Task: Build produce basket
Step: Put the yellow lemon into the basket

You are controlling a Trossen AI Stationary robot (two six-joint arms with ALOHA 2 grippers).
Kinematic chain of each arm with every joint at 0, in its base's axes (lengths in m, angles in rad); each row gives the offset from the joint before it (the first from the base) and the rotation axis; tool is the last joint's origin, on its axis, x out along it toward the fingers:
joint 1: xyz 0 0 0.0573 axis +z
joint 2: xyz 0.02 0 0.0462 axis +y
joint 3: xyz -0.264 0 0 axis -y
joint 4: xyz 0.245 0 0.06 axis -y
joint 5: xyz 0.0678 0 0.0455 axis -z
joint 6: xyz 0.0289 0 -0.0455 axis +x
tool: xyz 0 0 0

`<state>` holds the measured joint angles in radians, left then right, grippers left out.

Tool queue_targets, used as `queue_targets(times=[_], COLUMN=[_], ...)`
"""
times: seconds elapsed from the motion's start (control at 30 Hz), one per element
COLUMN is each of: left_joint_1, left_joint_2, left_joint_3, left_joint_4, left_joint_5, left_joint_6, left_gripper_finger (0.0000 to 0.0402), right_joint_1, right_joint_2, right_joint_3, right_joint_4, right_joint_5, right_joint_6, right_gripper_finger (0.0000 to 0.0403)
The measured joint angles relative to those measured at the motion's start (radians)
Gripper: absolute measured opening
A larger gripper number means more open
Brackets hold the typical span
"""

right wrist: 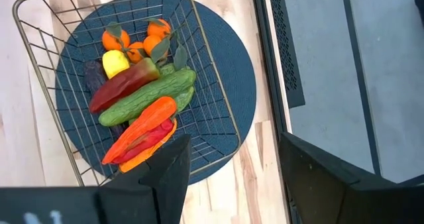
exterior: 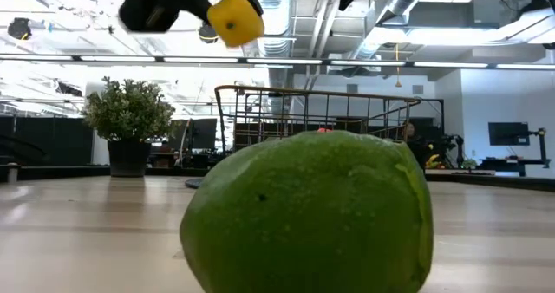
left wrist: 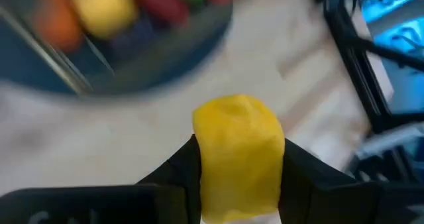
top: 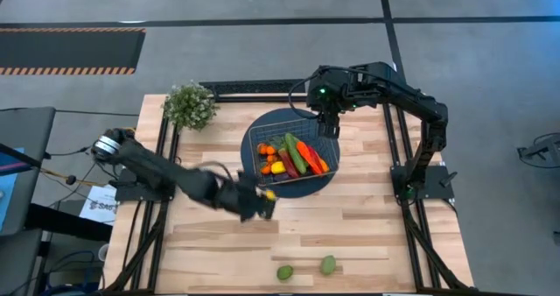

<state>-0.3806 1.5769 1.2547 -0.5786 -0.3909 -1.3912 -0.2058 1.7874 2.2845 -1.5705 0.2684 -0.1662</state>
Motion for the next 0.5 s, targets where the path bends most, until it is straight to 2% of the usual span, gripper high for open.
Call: queue_targets(times=[0.13, 0.27, 0.33, 0.5], left_joint_1=[0.108, 0.232, 0.299, 0.456], left_joint_2=[-0.072, -0.089, -0.088, -0.087], left_joint_3=[0.083, 0.163, 0.185, 0.197], left_joint_4=[-0.187, -0.3, -0.3, -0.269], left_joint_5=[-0.06, -0.051, -0.006, 0.183], left_joint_6=[0.21, 0.453, 0.588, 0.887], left_gripper_finger=[0.0107, 0.0107, 0.0107, 0.0107], right_joint_1=[0.0, 0.0, 0.0, 0.014], right_joint_2=[0.0, 0.0, 0.0, 0.0], right_joint_3=[0.0, 0.0, 0.0, 0.0], right_joint_4=[0.0, 0.004, 0.004, 0.005], right_joint_5=[0.0, 0.001, 0.001, -0.001], right_joint_6=[0.003, 0.042, 0.061, 0.169], right_gripper_finger=[0.0244, 0.0244, 0.0244, 0.0244])
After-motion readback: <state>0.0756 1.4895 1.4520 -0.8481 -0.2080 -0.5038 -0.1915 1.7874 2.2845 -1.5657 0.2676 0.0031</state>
